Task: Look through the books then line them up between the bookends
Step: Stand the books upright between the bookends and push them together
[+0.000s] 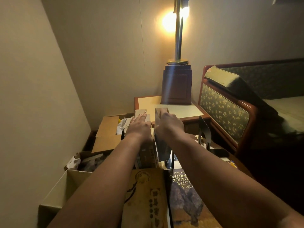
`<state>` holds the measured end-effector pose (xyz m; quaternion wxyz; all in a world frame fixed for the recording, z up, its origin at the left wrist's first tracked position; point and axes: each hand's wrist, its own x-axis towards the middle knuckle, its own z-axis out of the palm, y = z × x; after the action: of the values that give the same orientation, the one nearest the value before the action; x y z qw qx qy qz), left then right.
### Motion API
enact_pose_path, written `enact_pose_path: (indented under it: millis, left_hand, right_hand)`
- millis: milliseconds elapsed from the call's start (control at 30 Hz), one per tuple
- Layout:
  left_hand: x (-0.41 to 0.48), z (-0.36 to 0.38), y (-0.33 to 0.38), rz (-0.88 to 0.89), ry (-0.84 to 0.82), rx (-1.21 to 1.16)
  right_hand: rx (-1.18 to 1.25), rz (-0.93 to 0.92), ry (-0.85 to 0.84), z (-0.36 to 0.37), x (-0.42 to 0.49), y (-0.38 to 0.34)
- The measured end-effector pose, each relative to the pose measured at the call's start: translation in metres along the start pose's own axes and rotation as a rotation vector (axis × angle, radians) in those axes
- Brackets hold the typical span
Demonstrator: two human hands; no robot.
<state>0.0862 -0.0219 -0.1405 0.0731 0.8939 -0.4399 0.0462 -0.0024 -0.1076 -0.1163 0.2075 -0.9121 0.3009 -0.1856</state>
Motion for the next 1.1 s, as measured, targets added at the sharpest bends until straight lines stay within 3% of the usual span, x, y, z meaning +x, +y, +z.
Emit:
enact_pose_path:
  millis: [667,933,1100]
  left_hand:
    - [-0.001,-0.004,-0.001,0.012,-0.025,0.033]
    - [-0.001,-0.001,-0.002,0.004,-0.004,0.028]
    - [-0.001,-0.001,-0.003,0.000,-0.015,0.035]
  right_hand:
    - [-0.104,-0.013,0.198,0.060,-0.025,0.026]
    - [-0.100,0.043,-0.062,0.049,-0.031,0.021]
    - [0.105,-0.010,-0.028,0.053,-0.065,0.041]
